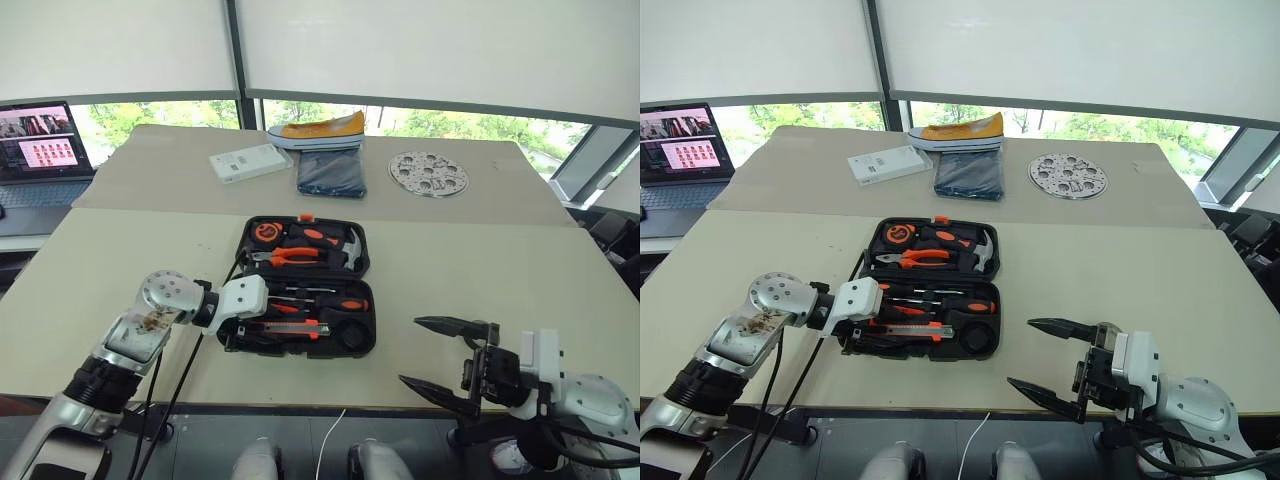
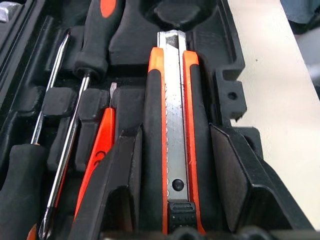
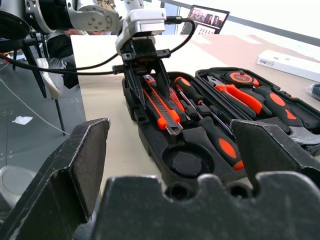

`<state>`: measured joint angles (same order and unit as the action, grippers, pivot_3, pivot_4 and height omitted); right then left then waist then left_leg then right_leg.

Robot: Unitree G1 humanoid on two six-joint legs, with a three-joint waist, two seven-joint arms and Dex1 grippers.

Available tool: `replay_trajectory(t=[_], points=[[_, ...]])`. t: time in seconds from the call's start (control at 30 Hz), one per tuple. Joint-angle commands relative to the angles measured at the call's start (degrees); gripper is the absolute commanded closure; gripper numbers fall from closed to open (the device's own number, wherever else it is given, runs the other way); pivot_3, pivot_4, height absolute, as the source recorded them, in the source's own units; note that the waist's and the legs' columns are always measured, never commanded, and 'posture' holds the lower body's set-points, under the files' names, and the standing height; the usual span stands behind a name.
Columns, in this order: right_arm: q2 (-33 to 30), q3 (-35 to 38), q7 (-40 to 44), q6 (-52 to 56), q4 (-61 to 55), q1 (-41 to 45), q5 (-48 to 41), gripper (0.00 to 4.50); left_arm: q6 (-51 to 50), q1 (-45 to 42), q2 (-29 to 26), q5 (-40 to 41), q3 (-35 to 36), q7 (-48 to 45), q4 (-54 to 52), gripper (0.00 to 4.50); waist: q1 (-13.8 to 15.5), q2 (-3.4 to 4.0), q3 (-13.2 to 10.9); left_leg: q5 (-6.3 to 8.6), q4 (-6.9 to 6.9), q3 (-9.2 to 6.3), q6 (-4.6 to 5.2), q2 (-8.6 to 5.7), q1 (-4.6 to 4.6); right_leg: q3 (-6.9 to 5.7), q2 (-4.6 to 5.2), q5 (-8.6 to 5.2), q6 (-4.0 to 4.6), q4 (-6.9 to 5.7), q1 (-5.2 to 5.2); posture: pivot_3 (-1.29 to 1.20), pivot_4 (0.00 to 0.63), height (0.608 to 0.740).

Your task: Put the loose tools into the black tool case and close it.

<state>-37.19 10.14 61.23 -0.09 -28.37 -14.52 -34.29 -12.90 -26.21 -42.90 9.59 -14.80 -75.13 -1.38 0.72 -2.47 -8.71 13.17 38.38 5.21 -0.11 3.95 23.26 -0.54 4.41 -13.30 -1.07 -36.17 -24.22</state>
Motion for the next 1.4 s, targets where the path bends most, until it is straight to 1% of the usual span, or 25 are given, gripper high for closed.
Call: replay_trajectory(t=[0.03,0.2,0.27,0.3,0.4,0.43,0.47,0.57,0.67,0.7,0.73,0.8,0.9,1.0,1.03,1.07,1.13,1.27,1.4], points=[[0.4,0.7,0.4,-1.9,-0.8,-0.2,0.2,0.0,-0.3,0.5,0.6,0.7,0.2,0.4,-1.8,2.94,0.0,0.0,0.0,0.0,0.01,-0.01,0.0,0.0,0.0,0.0,0.0,0.0,0.0,-0.01,0.0,0.0,0.15,0.74],[0.4,0.4,0.7,-2.4,-0.1,-0.4,0.4,0.0,-0.5,1.5,-0.7,0.2,-0.9,-1.5,-1.7,2.94,0.0,0.01,0.0,0.0,0.02,-0.01,0.0,0.0,-0.01,0.0,0.0,0.0,0.0,-0.02,0.01,0.0,0.15,0.74],[0.5,0.3,0.7,-2.5,0.3,-0.2,0.5,0.0,-0.4,1.6,-0.7,0.3,-0.7,-1.4,-1.7,1.93,-0.1,0.02,0.0,0.0,0.02,-0.01,0.0,0.0,-0.02,0.01,-0.01,0.0,0.01,-0.02,0.01,0.0,0.15,0.74],[0.5,0.3,0.8,-2.6,0.4,-0.1,0.6,0.0,0.4,1.6,-0.8,0.2,-0.6,-1.5,-1.5,1.73,-0.1,0.03,0.0,0.0,0.02,-0.01,0.0,0.0,-0.02,0.01,-0.01,0.0,0.01,-0.02,0.01,0.0,0.15,0.74],[0.8,0.2,0.9,-2.7,1.1,0.5,0.8,0.0,3.8,0.6,0.1,0.9,1.3,-1.3,0.1,0.68,-0.1,0.03,0.0,0.0,0.01,-0.01,0.0,0.0,-0.02,0.01,-0.01,0.0,0.01,-0.01,0.01,0.0,0.15,0.74],[0.8,0.2,0.9,-2.8,1.3,0.6,0.9,0.0,3.7,-0.1,0.9,2.0,2.4,-0.9,0.7,0.25,-0.1,0.03,0.0,0.0,0.01,-0.01,0.0,0.0,-0.02,0.02,-0.01,0.01,0.03,0.0,0.01,0.0,0.15,0.74],[0.9,0.1,0.9,-2.8,1.5,0.7,0.9,0.0,3.1,-0.6,1.8,3.5,3.5,-0.7,1.0,0.05,0.0,0.03,0.0,0.0,0.01,-0.01,0.0,0.0,-0.01,0.02,-0.01,0.02,0.05,0.0,0.0,0.0,0.15,0.74],[1.2,0.1,1.0,-3.0,1.9,1.0,1.1,0.0,1.3,-2.0,3.7,8.1,6.8,-0.9,1.8,0.05,0.1,0.02,0.0,0.0,0.03,-0.01,0.0,-0.01,0.02,0.01,0.01,0.05,0.08,0.0,0.01,0.0,0.15,0.74],[1.6,0.0,0.9,-3.2,2.7,1.3,1.3,0.0,0.3,-2.1,4.0,13.7,9.4,-4.5,1.9,0.05,0.0,0.02,0.0,0.0,0.13,-0.04,0.0,0.0,0.06,0.0,-0.01,0.05,0.06,-0.06,0.01,0.0,0.15,0.74],[1.8,0.0,0.8,-3.3,2.9,1.4,1.3,0.0,0.4,-1.9,4.1,14.5,9.8,-4.9,2.0,0.58,0.0,0.03,0.0,0.0,0.15,-0.05,0.0,0.0,0.05,-0.01,-0.02,0.04,0.05,-0.07,0.01,0.0,0.15,0.74],[1.9,0.0,0.8,-3.3,3.1,1.4,1.3,0.0,0.4,-1.9,4.2,14.7,9.9,-5.0,2.0,0.77,0.0,0.04,0.0,0.0,0.17,-0.05,0.0,0.0,0.03,0.0,-0.01,0.04,0.04,-0.1,0.02,0.0,0.15,0.74],[2.1,-0.1,0.9,-3.5,3.4,1.5,1.4,0.0,0.5,-1.4,4.0,14.0,9.4,-5.0,2.2,1.58,-0.1,0.04,0.0,0.0,0.21,-0.06,0.0,0.0,0.0,0.01,-0.02,0.02,0.01,-0.13,0.05,0.0,0.15,0.74],[2.5,-0.4,0.8,-3.6,3.7,1.5,1.6,0.0,3.3,-0.1,4.7,10.8,7.7,-3.7,3.0,2.63,0.0,0.04,0.0,0.0,0.35,-0.07,0.0,0.0,0.01,0.01,-0.01,0.02,-0.02,-0.21,0.07,0.0,0.15,0.74],[2.8,-0.7,0.7,-3.7,3.7,1.5,1.9,0.0,6.1,1.2,5.7,7.4,6.1,-1.3,3.4,3.82,0.0,0.04,0.0,0.0,0.44,-0.06,0.0,-0.01,0.0,0.04,0.0,0.02,-0.03,-0.29,0.08,0.0,0.15,0.74],[2.9,-0.7,0.6,-3.7,3.7,1.5,1.9,0.0,7.2,1.6,6.1,5.5,5.6,0.4,4.1,4.15,0.0,0.04,0.0,0.0,0.47,-0.06,0.0,0.0,0.02,0.04,0.0,0.02,-0.03,-0.34,0.06,0.0,0.15,0.74],[3.0,-0.8,0.6,-3.7,3.7,1.5,2.0,0.0,8.0,1.9,6.3,4.2,5.2,1.6,4.6,4.39,0.0,0.04,0.0,0.0,0.48,-0.06,0.0,-0.01,0.01,0.05,0.0,0.02,-0.03,-0.37,0.06,0.0,0.15,0.74],[3.1,-0.8,0.5,-3.6,3.6,1.5,2.0,0.0,8.8,2.6,6.4,2.2,4.6,3.4,5.7,4.39,0.0,0.04,0.0,0.0,0.49,-0.07,0.0,-0.01,0.0,0.06,0.0,0.02,-0.02,-0.44,0.04,0.0,0.15,0.74],[3.2,-0.7,0.3,-3.5,3.3,1.2,2.1,0.0,10.4,4.5,5.1,2.3,3.6,0.6,5.3,4.39,0.0,0.06,0.0,0.0,0.5,-0.08,0.01,0.0,-0.06,0.08,0.0,0.0,0.0,-0.53,0.04,0.0,0.15,0.74],[3.2,-0.8,0.2,-3.5,3.3,1.1,2.1,0.0,11.0,6.1,4.1,0.6,2.6,0.9,5.5,4.39,-0.1,0.11,0.1,0.0,0.49,-0.08,0.0,0.0,-0.1,0.11,-0.01,-0.02,0.03,-0.55,0.04,0.0,0.15,0.74]])
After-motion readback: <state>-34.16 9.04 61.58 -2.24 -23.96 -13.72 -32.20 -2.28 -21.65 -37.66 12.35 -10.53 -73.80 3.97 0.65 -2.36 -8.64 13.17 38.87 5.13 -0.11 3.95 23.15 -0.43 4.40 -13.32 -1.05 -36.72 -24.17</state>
